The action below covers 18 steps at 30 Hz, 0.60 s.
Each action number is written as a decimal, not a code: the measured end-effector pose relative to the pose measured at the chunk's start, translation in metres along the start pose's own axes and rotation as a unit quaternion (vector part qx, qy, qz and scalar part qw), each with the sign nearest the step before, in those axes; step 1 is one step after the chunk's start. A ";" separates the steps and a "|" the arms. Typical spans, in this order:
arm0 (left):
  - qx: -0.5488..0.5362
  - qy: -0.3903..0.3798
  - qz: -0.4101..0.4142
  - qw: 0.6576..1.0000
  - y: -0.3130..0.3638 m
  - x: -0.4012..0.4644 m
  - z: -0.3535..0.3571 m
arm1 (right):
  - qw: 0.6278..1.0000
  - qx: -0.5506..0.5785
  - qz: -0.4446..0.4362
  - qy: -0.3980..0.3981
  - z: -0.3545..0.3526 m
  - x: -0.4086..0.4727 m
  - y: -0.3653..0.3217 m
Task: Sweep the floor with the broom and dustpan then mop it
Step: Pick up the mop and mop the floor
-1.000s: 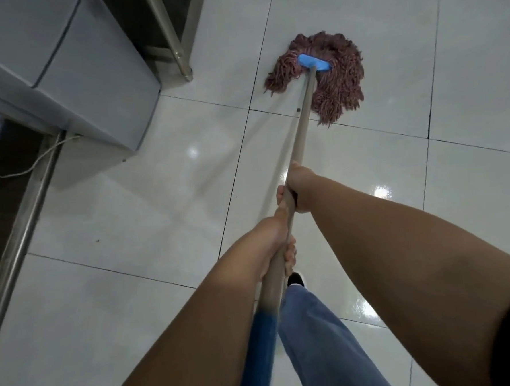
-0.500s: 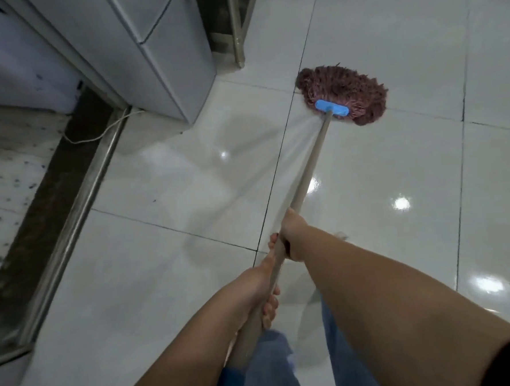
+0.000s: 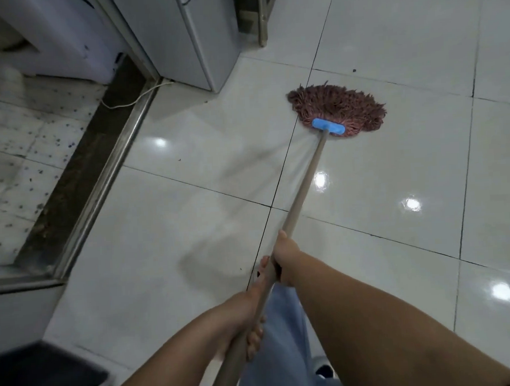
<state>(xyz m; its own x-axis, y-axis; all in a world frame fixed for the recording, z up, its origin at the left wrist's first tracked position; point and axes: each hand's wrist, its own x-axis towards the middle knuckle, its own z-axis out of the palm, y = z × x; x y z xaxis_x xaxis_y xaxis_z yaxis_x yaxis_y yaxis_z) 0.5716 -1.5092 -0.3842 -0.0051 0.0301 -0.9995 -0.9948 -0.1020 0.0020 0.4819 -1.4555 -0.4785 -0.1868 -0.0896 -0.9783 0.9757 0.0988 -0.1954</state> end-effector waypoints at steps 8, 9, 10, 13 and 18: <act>0.028 0.014 -0.007 0.999 -0.093 0.003 0.063 | 0.997 0.045 0.026 -0.051 -0.070 -0.041 0.092; 0.027 0.008 -0.005 1.000 -0.104 0.001 0.069 | 0.997 0.043 0.029 -0.056 -0.077 -0.046 0.102; 0.026 -0.001 -0.003 1.000 -0.115 0.000 0.075 | 0.997 0.042 0.029 -0.059 -0.083 -0.052 0.112; 0.024 -0.020 0.004 1.000 -0.143 -0.011 0.091 | 0.998 0.030 0.019 -0.047 -0.100 -0.072 0.138; -0.003 -0.032 0.039 0.999 -0.160 -0.037 0.096 | 0.996 0.063 -0.035 -0.049 -0.109 -0.114 0.156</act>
<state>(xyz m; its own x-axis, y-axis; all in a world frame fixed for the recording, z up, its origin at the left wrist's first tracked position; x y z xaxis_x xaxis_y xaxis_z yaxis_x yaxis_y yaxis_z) 0.7210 -1.3985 -0.3444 -0.0900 0.0859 -0.9922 -0.9903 -0.1133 0.0800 0.6430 -1.3223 -0.4054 -0.2485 -0.1891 -0.9500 0.9685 -0.0352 -0.2464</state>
